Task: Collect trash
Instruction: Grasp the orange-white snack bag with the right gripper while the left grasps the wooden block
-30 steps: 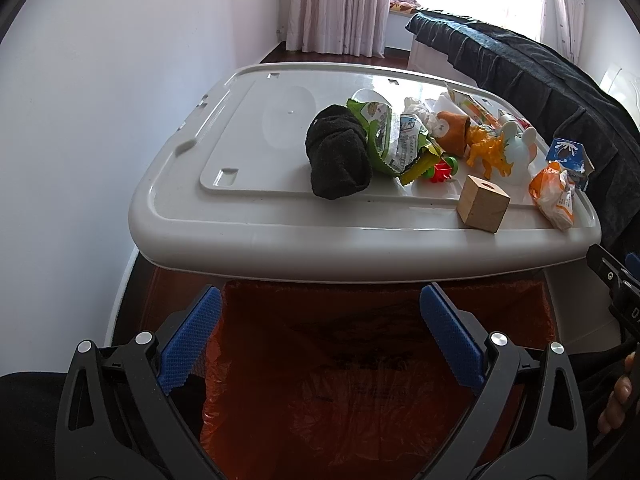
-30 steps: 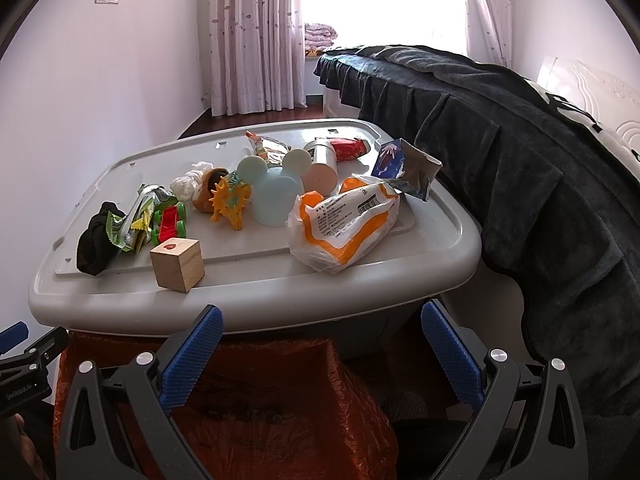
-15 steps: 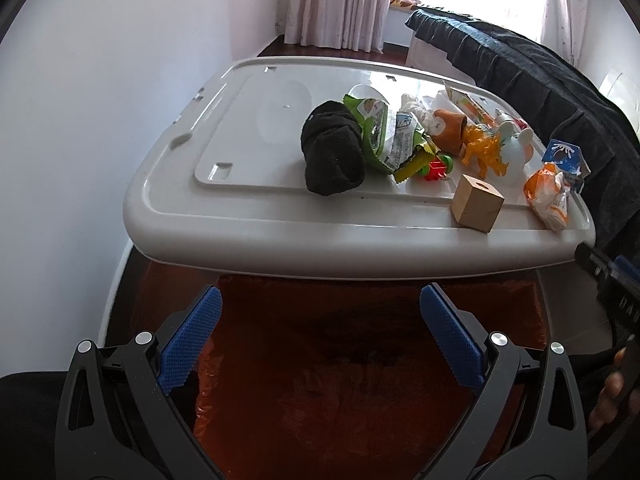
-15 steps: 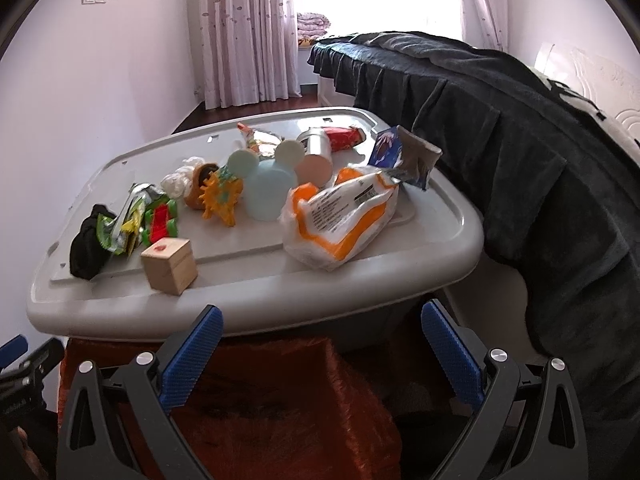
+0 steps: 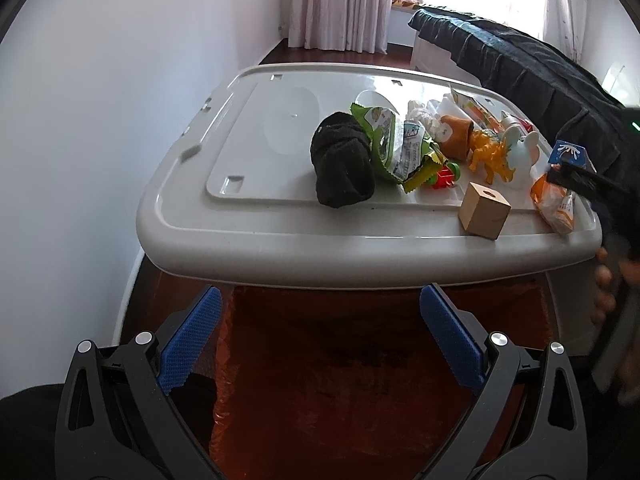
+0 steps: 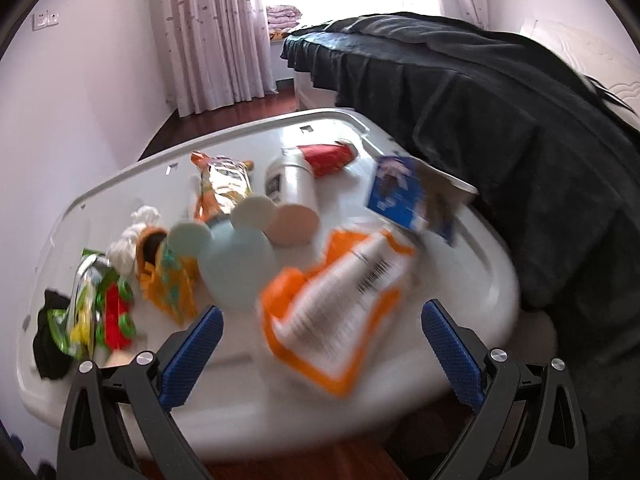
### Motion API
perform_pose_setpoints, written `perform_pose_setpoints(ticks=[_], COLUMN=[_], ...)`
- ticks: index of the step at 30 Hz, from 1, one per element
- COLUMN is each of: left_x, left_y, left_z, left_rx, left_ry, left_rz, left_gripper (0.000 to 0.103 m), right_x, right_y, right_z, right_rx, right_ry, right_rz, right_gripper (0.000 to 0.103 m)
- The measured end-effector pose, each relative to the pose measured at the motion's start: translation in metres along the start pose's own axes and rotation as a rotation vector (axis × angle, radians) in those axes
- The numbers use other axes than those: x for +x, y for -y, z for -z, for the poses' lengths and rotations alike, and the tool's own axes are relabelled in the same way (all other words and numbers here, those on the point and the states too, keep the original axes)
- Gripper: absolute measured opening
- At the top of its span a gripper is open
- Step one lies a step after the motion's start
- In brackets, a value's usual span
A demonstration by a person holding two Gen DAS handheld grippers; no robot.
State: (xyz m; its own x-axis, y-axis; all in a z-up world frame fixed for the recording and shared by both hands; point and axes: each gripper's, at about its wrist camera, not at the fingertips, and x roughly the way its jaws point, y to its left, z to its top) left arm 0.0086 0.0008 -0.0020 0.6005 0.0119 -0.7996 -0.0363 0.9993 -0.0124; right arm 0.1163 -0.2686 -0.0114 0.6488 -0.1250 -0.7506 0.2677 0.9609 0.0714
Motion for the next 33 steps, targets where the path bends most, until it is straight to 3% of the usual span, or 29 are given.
perform_pose_setpoints(ticks=[6,7,8,12,17,22,26,29,33], left_x=[0.003,0.004,0.005,0.006,0.001,-0.004,-0.009,-0.011,0.002], left_y=[0.003,0.003,0.003,0.006,0.013,0.029,0.044,0.061,0.096], left_z=[-0.001,-0.001,-0.001,0.0,0.004,0.013,0.017,0.01,-0.006], left_rx=[0.026,0.027,0.027,0.027,0.047,0.097,0.111,0.108,0.113], left_ry=[0.001,-0.001,-0.003,-0.007,0.034,0.069,0.1,0.152,0.212], left_rz=[-0.016,-0.017,-0.015,-0.008,-0.005,0.036,0.079,0.115,0.103], left_gripper=[0.097,0.097,0.097,0.097,0.097,0.097,0.097,0.097,0.097], right_x=[0.037,0.04,0.042,0.04,0.029,0.006,-0.049,-0.085,-0.121], right_y=[0.0,0.001,0.002,0.01,0.027,0.029,0.03,0.032,0.047], right_z=[-0.005,-0.003,-0.001,0.008,0.013,0.017,0.016,0.003,-0.005], right_rx=[0.096,0.095,0.094,0.105,0.142,0.122,0.091,-0.003,-0.065], right_ry=[-0.074,-0.072,-0.075,-0.048,-0.028,-0.057,-0.073,0.002,0.138], right_rz=[0.046,0.062,0.074,0.134,0.059,-0.05,-0.263,-0.297,-0.28], right_gripper=[0.098,0.093,0.081,0.061,0.031,0.026,0.026,0.026,0.028])
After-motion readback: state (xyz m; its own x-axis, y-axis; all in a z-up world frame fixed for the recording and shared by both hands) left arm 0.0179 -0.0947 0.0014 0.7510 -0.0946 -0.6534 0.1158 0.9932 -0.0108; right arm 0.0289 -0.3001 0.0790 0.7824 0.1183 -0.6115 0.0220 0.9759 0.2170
